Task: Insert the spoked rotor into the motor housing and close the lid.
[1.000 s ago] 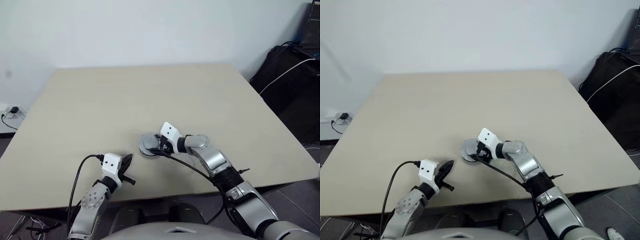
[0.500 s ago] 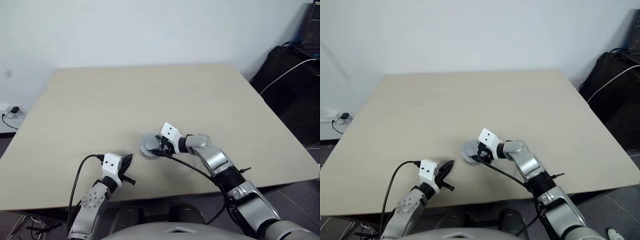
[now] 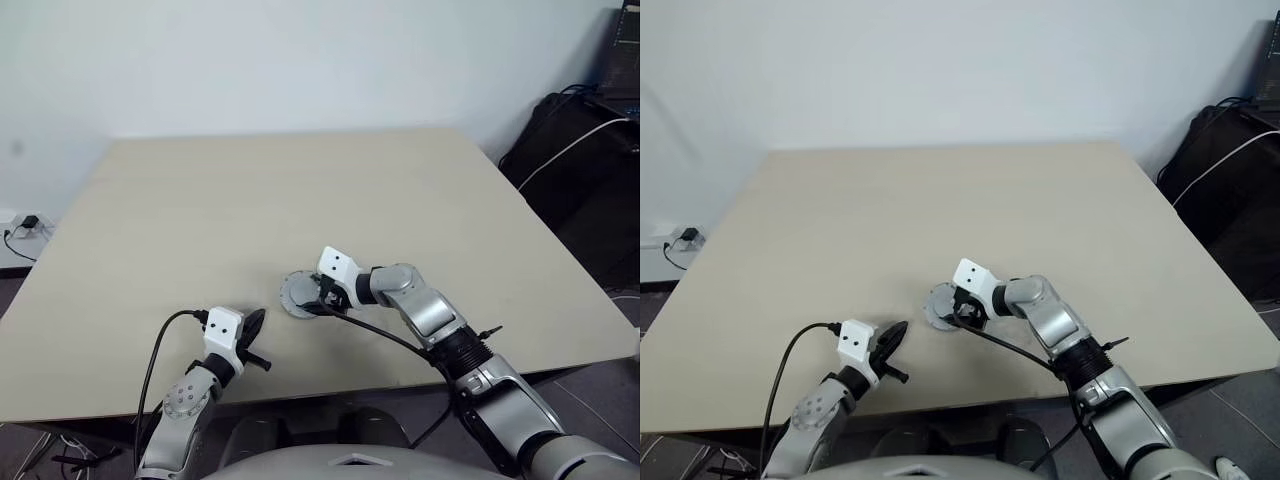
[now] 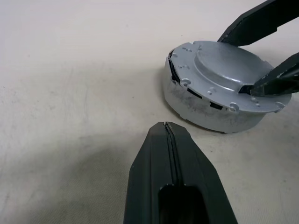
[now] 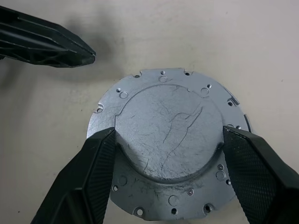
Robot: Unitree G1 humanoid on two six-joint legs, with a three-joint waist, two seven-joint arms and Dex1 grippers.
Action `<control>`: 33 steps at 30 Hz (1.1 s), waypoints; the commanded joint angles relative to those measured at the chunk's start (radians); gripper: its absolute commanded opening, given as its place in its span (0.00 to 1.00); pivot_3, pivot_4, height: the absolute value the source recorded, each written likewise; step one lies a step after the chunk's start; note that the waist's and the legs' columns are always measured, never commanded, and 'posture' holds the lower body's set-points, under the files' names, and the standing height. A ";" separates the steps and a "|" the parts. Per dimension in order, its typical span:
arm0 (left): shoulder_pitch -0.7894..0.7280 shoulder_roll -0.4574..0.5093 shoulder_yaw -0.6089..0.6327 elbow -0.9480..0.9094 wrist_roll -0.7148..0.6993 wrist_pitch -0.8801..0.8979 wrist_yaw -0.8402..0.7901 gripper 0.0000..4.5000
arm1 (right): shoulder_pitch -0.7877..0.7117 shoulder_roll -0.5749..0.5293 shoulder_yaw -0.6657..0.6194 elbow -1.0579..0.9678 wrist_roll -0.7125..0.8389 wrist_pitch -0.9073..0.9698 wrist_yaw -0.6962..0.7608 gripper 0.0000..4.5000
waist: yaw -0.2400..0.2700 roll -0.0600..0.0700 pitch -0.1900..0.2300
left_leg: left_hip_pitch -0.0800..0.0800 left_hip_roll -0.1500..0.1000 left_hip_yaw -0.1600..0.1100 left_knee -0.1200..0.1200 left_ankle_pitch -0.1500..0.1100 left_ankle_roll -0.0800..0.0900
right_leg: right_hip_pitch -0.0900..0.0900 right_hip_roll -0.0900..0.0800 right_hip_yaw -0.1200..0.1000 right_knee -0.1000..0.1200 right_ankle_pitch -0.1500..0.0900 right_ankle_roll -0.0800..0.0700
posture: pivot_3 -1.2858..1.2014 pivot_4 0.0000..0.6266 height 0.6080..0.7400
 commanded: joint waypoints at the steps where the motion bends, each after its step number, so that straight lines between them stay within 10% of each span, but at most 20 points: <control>1: -0.004 -0.004 0.001 -0.052 0.005 -0.002 0.003 0.00 | -0.002 0.008 0.007 -0.001 -0.007 0.025 -0.006 0.70 | 0.000 0.000 -0.001 | 0.000 0.000 0.000 0.000 0.000 0.000 | 0.000 0.000 0.000 0.000 0.000 0.000 | 0.52 0.00 1.00; 33: 0.001 -0.006 0.002 -0.055 0.004 0.007 0.003 0.00 | -0.025 0.029 -0.007 0.078 -0.039 -0.068 -0.072 0.70 | 0.000 0.000 -0.001 | 0.002 0.002 0.000 0.000 0.001 -0.001 | -0.001 0.000 -0.001 0.004 0.000 -0.004 | 0.52 0.00 1.00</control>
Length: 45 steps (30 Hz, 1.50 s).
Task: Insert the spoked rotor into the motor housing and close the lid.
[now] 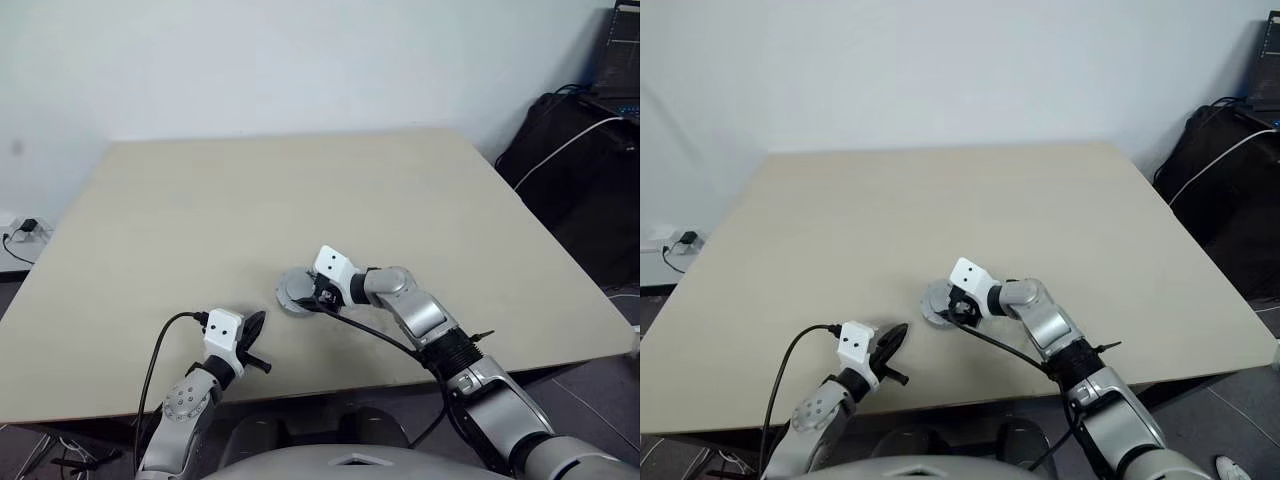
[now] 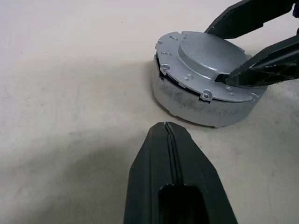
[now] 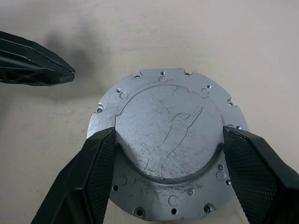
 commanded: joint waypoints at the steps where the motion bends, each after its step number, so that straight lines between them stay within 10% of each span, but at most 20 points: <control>1: -0.009 -0.004 0.002 -0.048 0.004 -0.007 0.003 0.00 | -0.026 -0.017 0.012 0.005 -0.032 0.035 0.009 0.70 | 0.001 0.000 0.000 | 0.000 0.000 0.000 0.000 0.000 0.000 | 0.000 0.000 0.000 0.000 0.000 0.000 | 0.52 0.00 1.00; 16: -0.093 -0.040 0.008 -0.040 -0.003 0.070 0.038 0.00 | -0.044 -0.022 0.054 0.002 -0.068 0.125 -0.004 0.70 | 0.002 0.001 -0.001 | 0.000 0.000 0.000 0.000 0.000 0.000 | 0.001 -0.001 0.000 0.000 0.000 0.001 | 0.52 0.00 1.00; 30: -0.537 -0.052 0.158 0.101 -0.324 0.741 -0.045 0.00 | -0.039 -0.023 0.054 -0.019 -0.070 0.136 -0.015 0.70 | -0.002 -0.003 -0.003 | 0.001 0.000 0.000 0.000 0.004 -0.005 | 0.003 0.002 -0.001 0.000 0.004 0.006 | 0.52 0.00 1.00; 45: -0.559 -0.006 0.117 0.102 -0.277 0.902 -0.008 0.00 | -0.030 -0.021 0.057 -0.028 -0.066 0.155 -0.025 0.70 | 0.000 -0.003 -0.004 | 0.002 -0.001 -0.001 0.000 0.004 -0.006 | 0.003 0.000 0.001 0.000 0.002 0.004 | 0.52 0.00 1.00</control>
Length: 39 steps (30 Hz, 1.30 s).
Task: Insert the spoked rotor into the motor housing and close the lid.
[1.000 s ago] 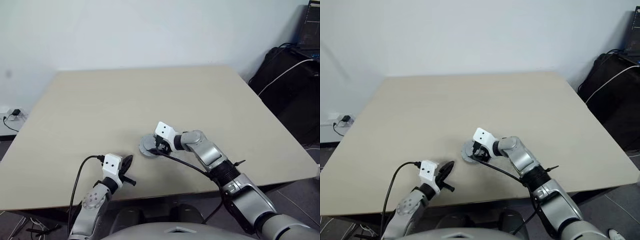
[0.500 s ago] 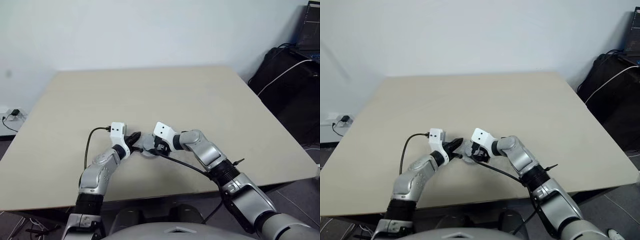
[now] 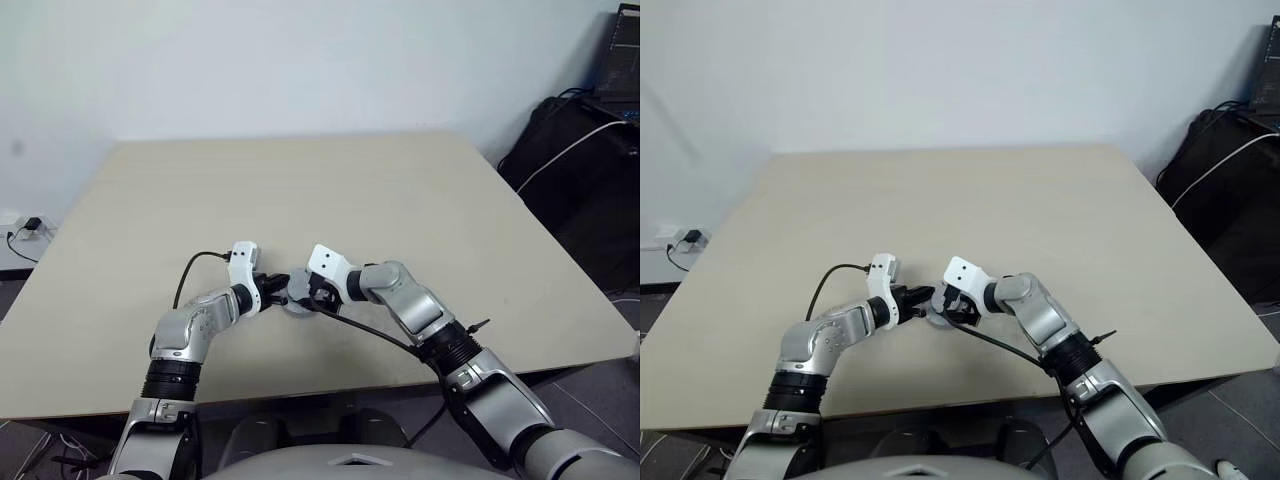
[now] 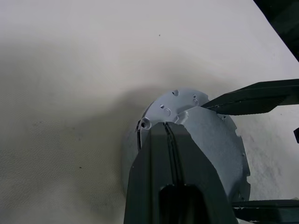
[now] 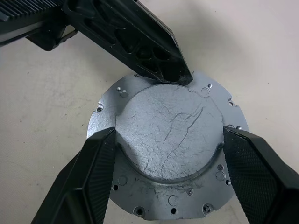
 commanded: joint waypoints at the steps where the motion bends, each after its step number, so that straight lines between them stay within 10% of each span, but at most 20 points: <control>1: 0.002 0.006 -0.017 -0.019 0.011 0.034 0.008 0.00 | 0.001 -0.010 0.007 0.030 -0.031 0.024 -0.015 0.70 | 0.000 0.000 0.000 | 0.000 0.000 0.000 0.000 0.000 0.000 | 0.000 0.000 0.000 0.000 0.000 0.000 | 0.52 0.00 1.00; 14: 0.006 -0.010 -0.012 -0.033 -0.010 0.099 -0.008 0.00 | -0.006 -0.004 0.000 0.028 -0.006 0.048 0.016 0.70 | 0.001 0.000 -0.001 | 0.001 0.000 0.000 -0.001 0.000 0.000 | 0.001 -0.001 0.000 0.000 -0.001 -0.002 | 0.52 0.00 1.00; 18: 0.008 -0.012 0.002 -0.039 -0.014 0.105 -0.006 0.00 | 0.005 -0.010 -0.029 -0.010 0.019 0.080 0.023 0.99 | 0.001 0.000 -0.001 | 0.001 -0.001 0.000 -0.002 0.000 0.000 | 0.001 -0.001 0.000 -0.001 -0.001 -0.002 | 0.52 0.00 1.00; 28: 0.049 -0.013 0.004 -0.070 -0.009 0.107 0.004 0.00 | 0.101 -0.104 -0.099 -0.304 0.102 0.209 0.049 0.99 | 0.001 0.000 0.000 | -0.002 -0.001 -0.001 -0.004 0.000 0.000 | -0.001 -0.001 0.000 -0.005 -0.001 -0.002 | 0.52 0.00 1.00; 39: 0.067 -0.022 -0.004 -0.090 -0.007 0.108 0.004 0.00 | 0.212 0.085 -0.486 -0.393 0.329 0.427 -0.216 0.99 | 0.007 -0.002 0.000 | -0.004 -0.001 -0.004 -0.004 -0.001 0.001 | -0.001 -0.001 -0.003 -0.006 -0.001 -0.002 | 0.52 0.00 1.00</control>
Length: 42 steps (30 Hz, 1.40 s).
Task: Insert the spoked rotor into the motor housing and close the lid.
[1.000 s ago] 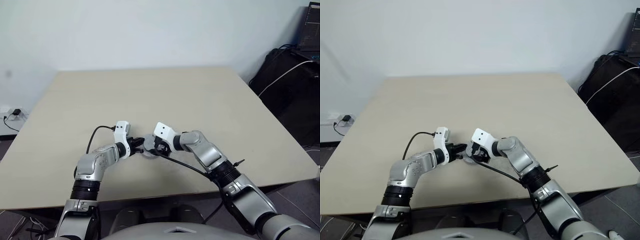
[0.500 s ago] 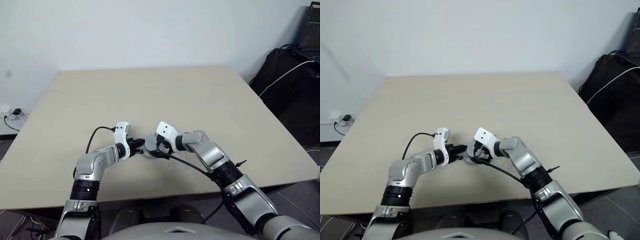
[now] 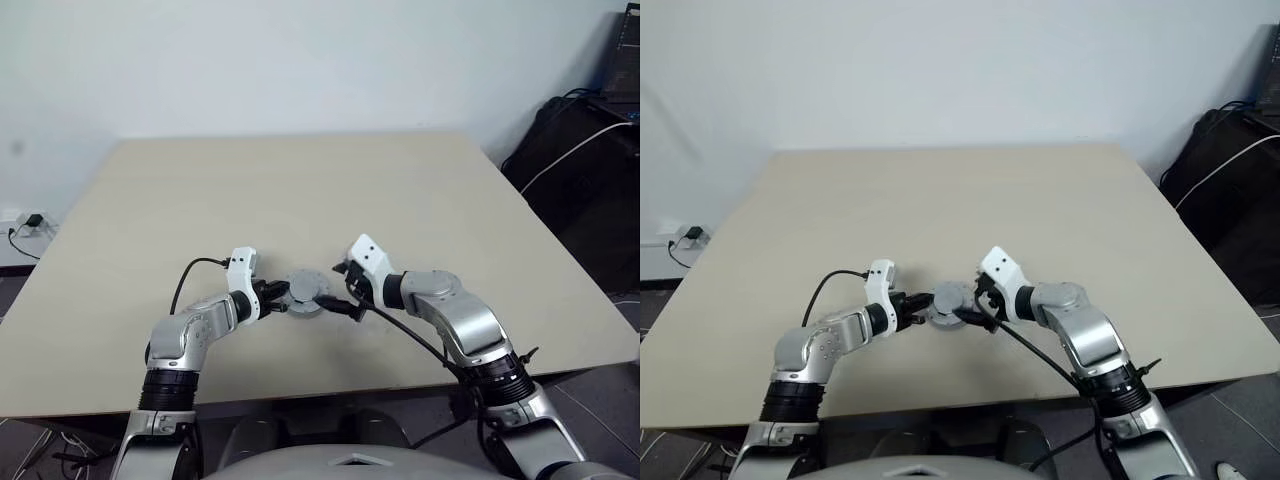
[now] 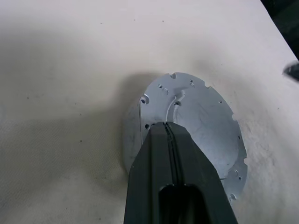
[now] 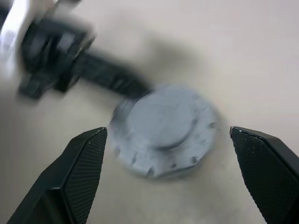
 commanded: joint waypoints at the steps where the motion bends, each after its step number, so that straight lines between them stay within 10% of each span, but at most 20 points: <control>1: 0.015 -0.002 -0.027 0.000 0.002 0.022 -0.002 0.00 | -0.012 0.112 -0.177 0.029 0.091 0.116 -0.149 0.99 | 0.001 0.000 0.000 | 0.000 0.000 0.000 0.000 0.000 0.000 | 0.000 0.000 0.000 0.000 0.000 0.000 | 0.52 0.00 1.00; 35: 0.014 0.016 -0.039 0.008 0.018 0.011 -0.021 0.00 | -0.136 0.409 -0.583 0.362 0.441 0.526 -0.382 0.99 | -0.008 0.006 0.002 | -0.001 -0.001 0.000 -0.002 0.000 0.000 | -0.001 0.000 0.001 0.000 0.003 0.004 | 0.52 0.00 1.00; 42: 0.018 0.018 -0.039 0.004 0.020 0.012 -0.018 0.00 | -0.134 0.424 -0.615 0.338 0.485 0.546 -0.387 0.58 | -0.008 0.008 0.003 | -0.001 -0.001 0.000 -0.002 0.000 0.000 | -0.001 0.000 0.001 0.000 0.003 0.004 | 0.52 0.00 1.00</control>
